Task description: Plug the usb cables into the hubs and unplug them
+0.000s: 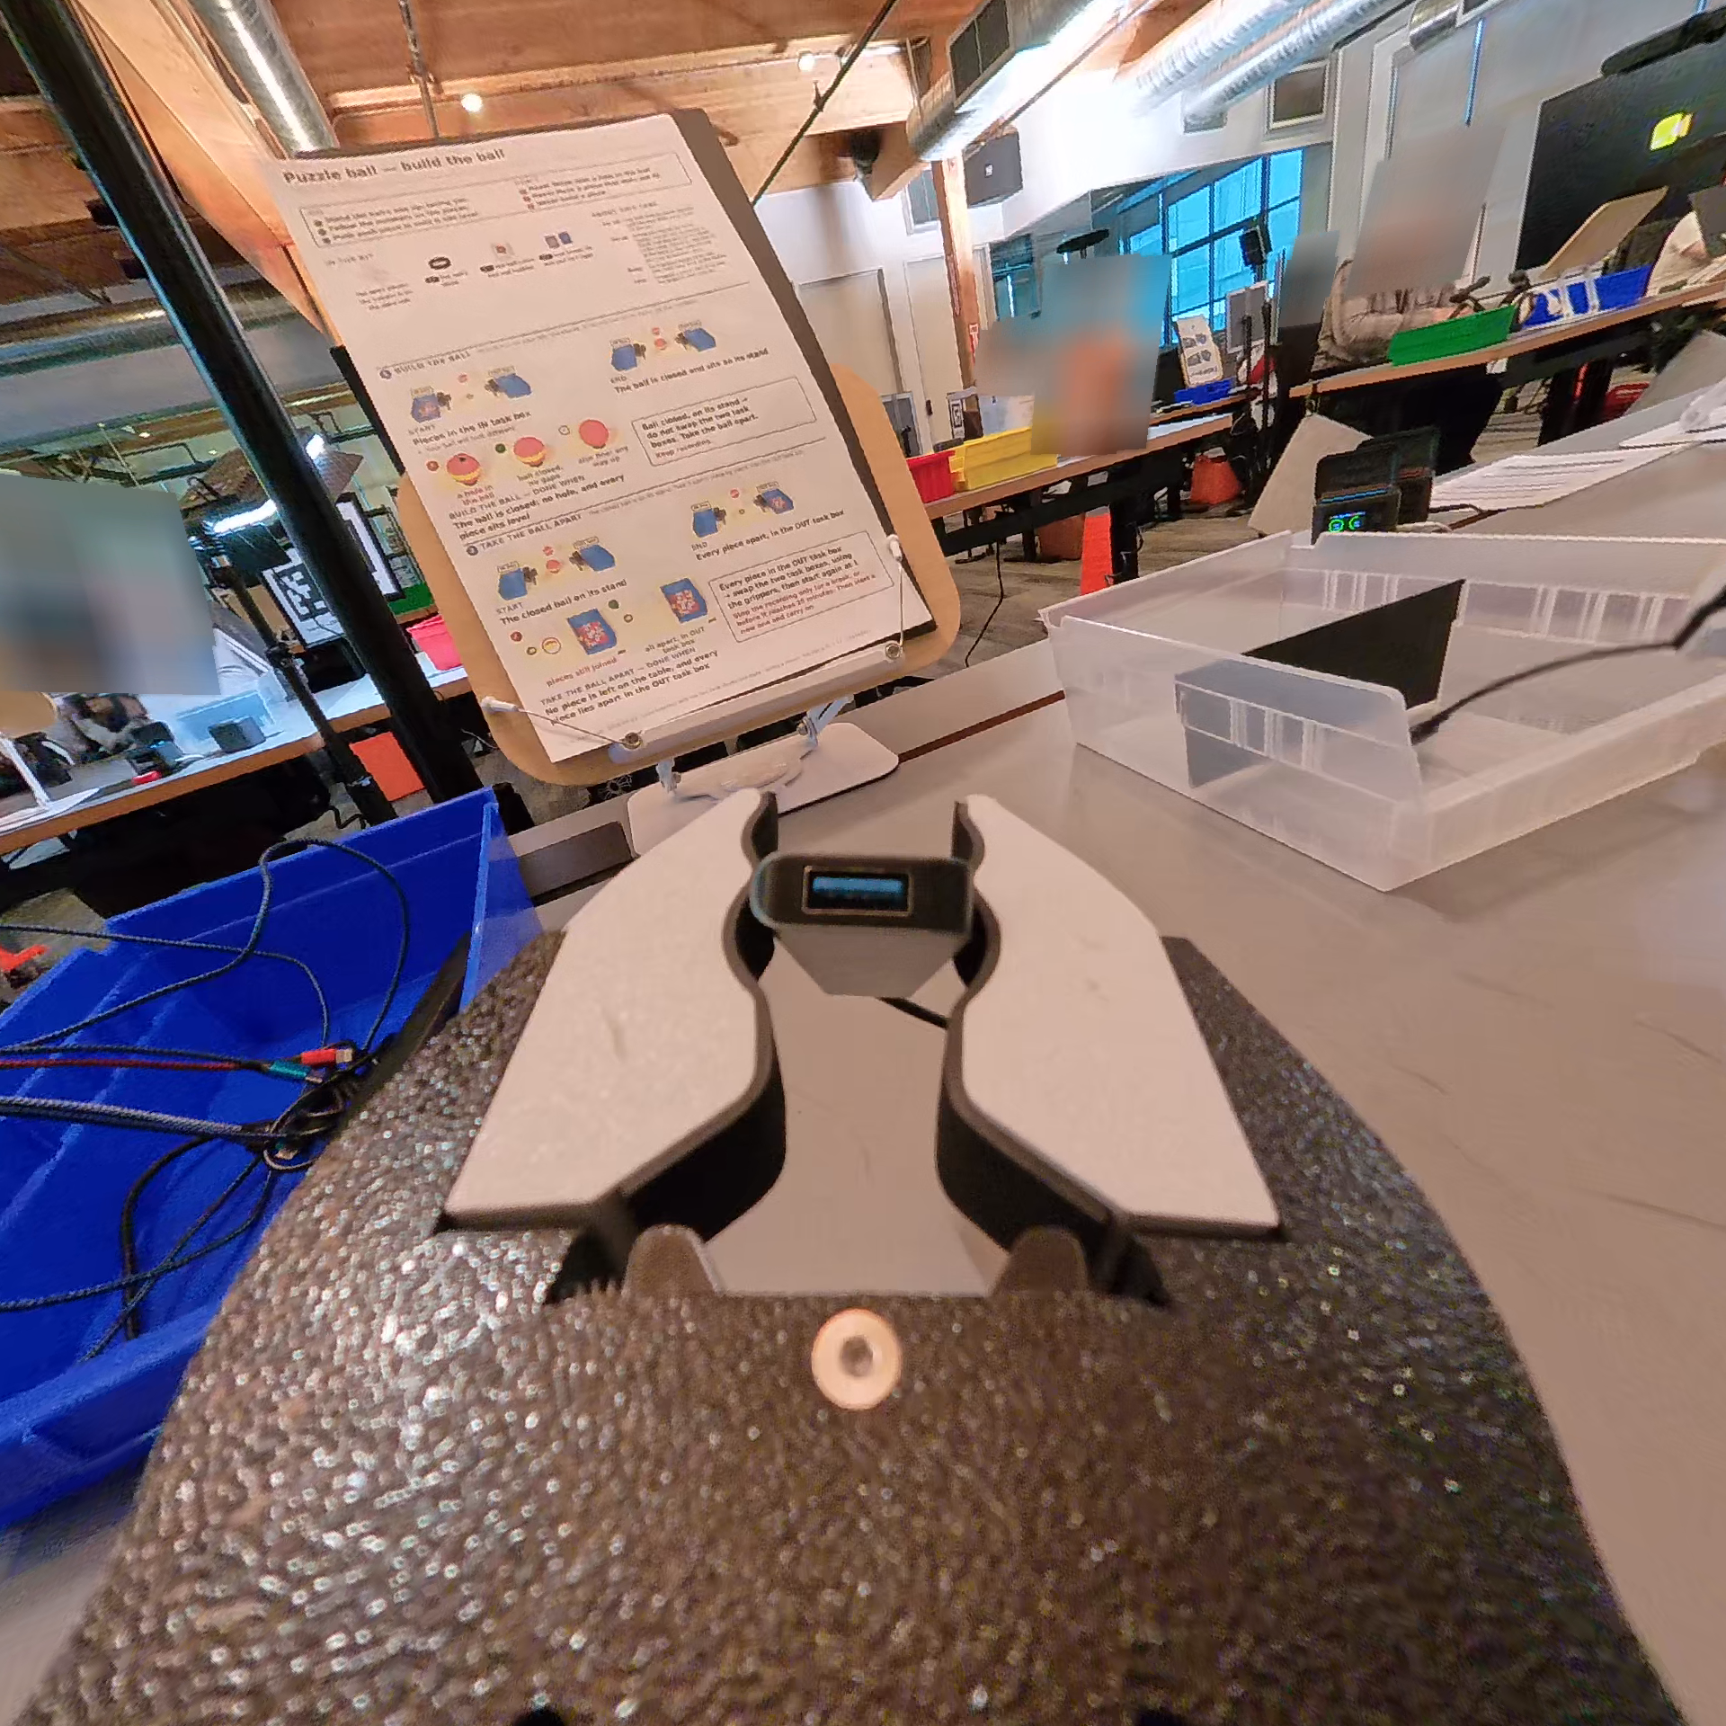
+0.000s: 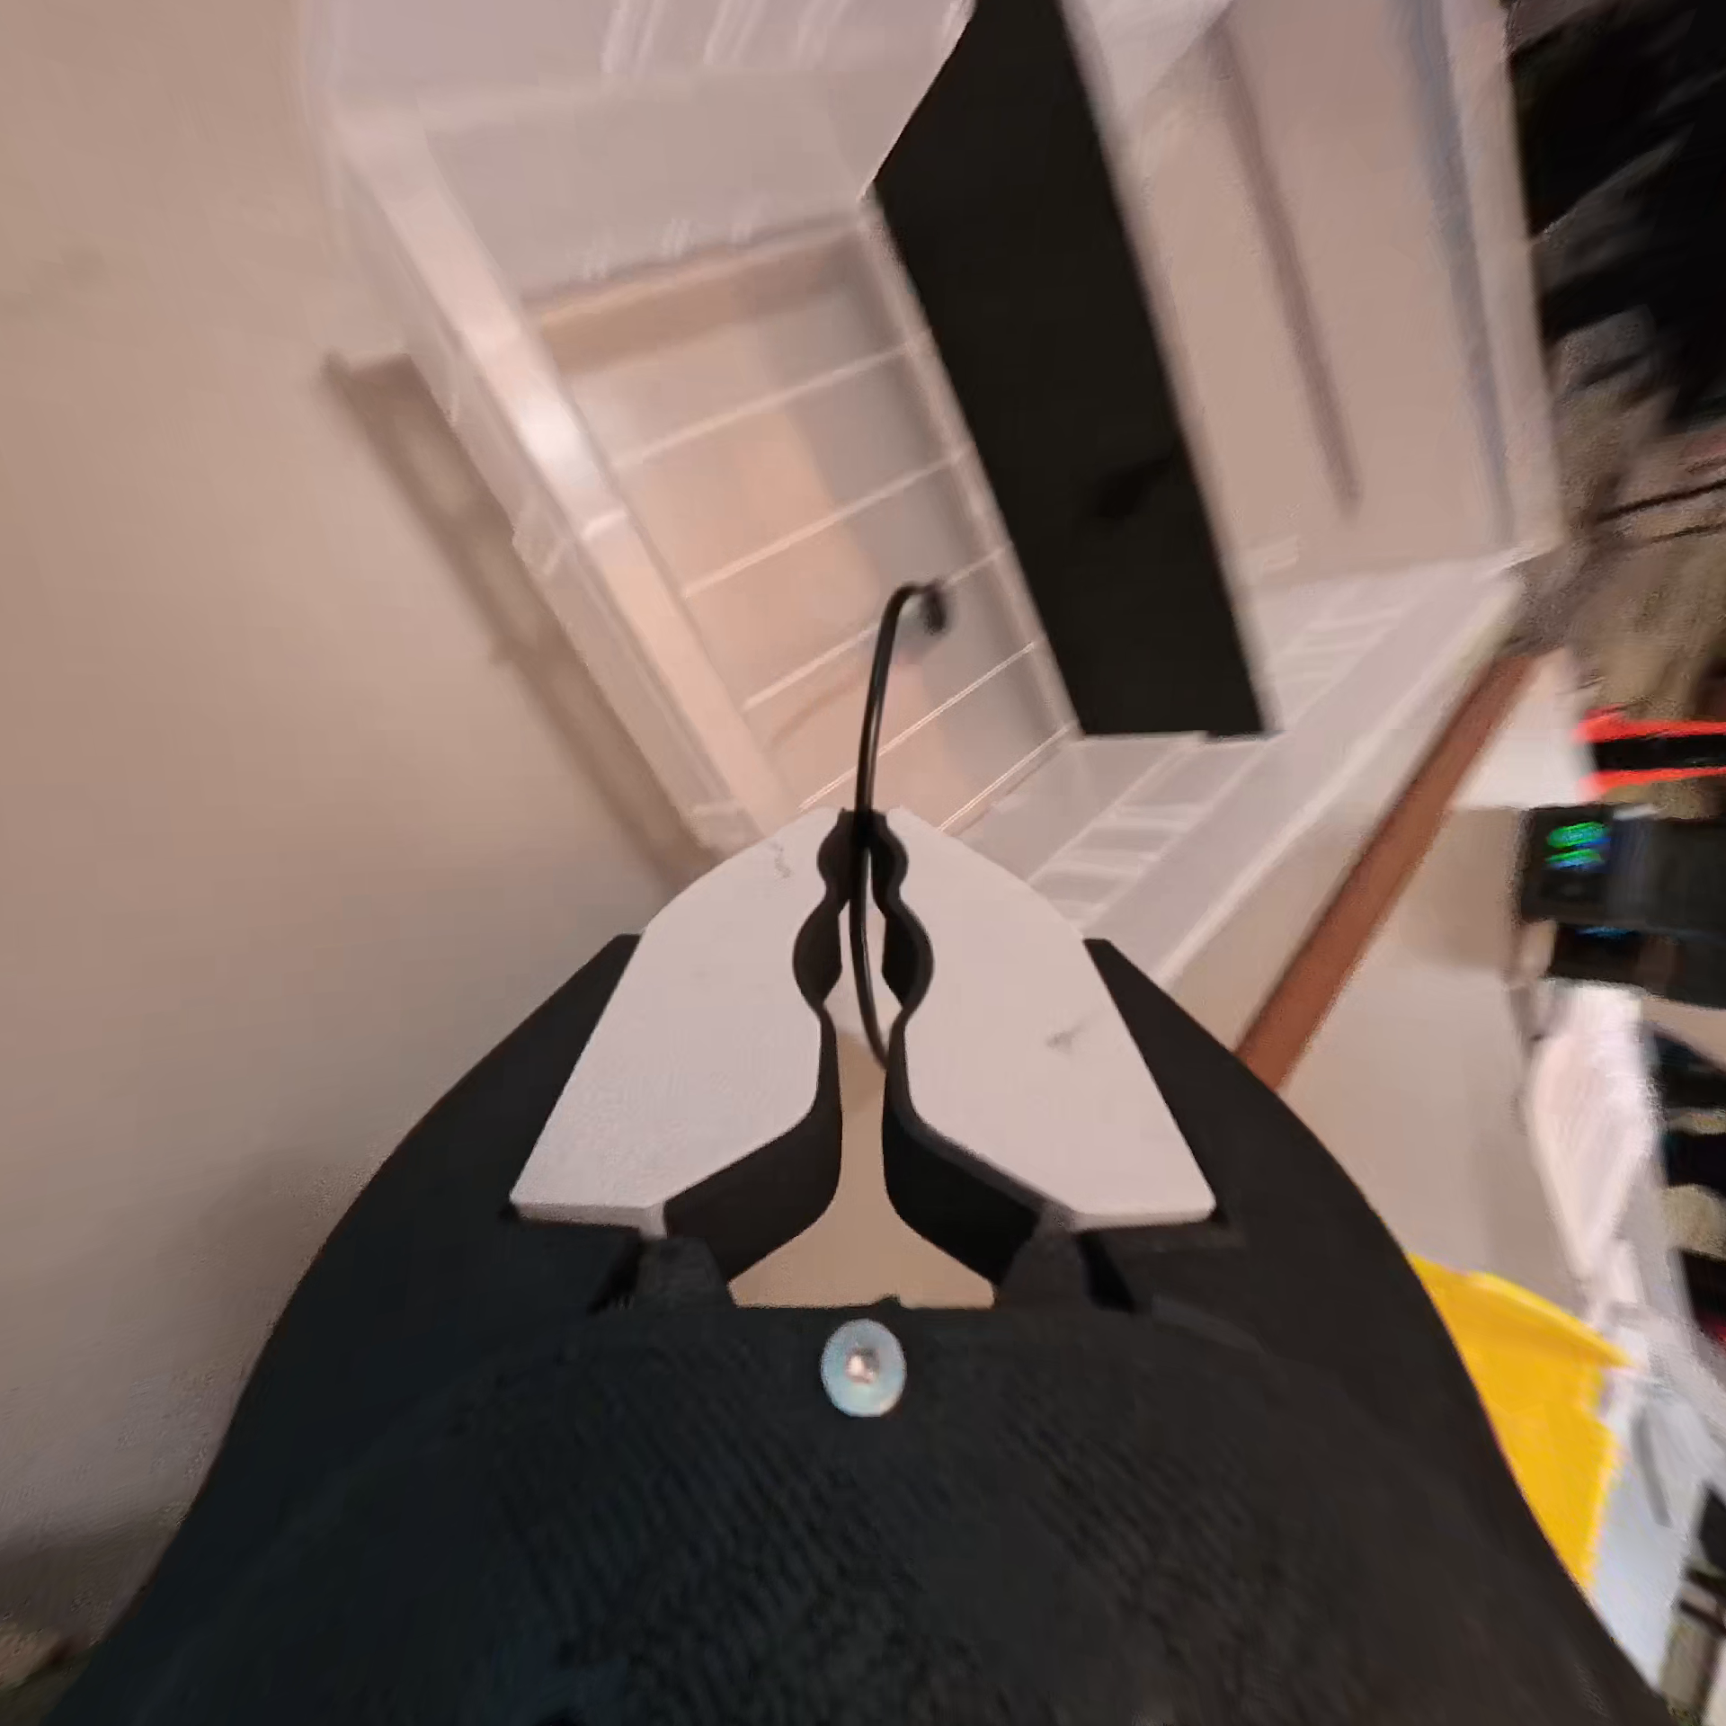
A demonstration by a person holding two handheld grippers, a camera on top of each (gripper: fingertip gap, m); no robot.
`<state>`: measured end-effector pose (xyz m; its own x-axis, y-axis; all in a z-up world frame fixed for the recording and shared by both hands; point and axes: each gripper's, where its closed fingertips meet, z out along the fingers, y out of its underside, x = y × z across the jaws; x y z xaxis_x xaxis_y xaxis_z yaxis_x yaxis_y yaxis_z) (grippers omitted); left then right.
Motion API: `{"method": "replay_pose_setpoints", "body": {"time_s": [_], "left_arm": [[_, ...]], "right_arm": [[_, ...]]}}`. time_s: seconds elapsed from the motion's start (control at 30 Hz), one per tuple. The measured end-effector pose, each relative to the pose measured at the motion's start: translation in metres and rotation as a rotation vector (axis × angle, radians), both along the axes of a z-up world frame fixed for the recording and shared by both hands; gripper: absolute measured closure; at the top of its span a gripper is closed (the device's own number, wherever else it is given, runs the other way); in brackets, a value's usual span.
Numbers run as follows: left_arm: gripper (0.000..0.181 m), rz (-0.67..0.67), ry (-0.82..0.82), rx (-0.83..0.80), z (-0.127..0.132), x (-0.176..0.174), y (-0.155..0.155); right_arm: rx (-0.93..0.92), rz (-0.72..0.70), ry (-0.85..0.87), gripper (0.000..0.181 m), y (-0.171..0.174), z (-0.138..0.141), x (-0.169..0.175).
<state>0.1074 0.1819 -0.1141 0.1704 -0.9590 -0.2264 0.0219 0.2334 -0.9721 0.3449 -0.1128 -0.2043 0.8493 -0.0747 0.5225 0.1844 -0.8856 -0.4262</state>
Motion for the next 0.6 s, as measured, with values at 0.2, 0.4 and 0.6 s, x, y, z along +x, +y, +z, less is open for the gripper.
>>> {"method": "replay_pose_setpoints", "body": {"time_s": [0.2, 0.4, 0.6], "left_arm": [[0.147, -0.007, -0.017, 0.005, 0.008, -0.003, -0.001], [0.147, -0.010, -0.023, -0.013, 0.010, -0.005, 0.001], [0.147, -0.008, -0.031, -0.021, 0.012, -0.007, 0.005]], "right_arm": [[0.410, 0.092, -0.337, 0.179, 0.044, 0.088, -0.004], [0.314, 0.167, -0.436, 0.179, 0.070, 0.054, 0.004], [0.790, 0.223, -0.466, 0.179, 0.082, 0.132, -0.030]]}}
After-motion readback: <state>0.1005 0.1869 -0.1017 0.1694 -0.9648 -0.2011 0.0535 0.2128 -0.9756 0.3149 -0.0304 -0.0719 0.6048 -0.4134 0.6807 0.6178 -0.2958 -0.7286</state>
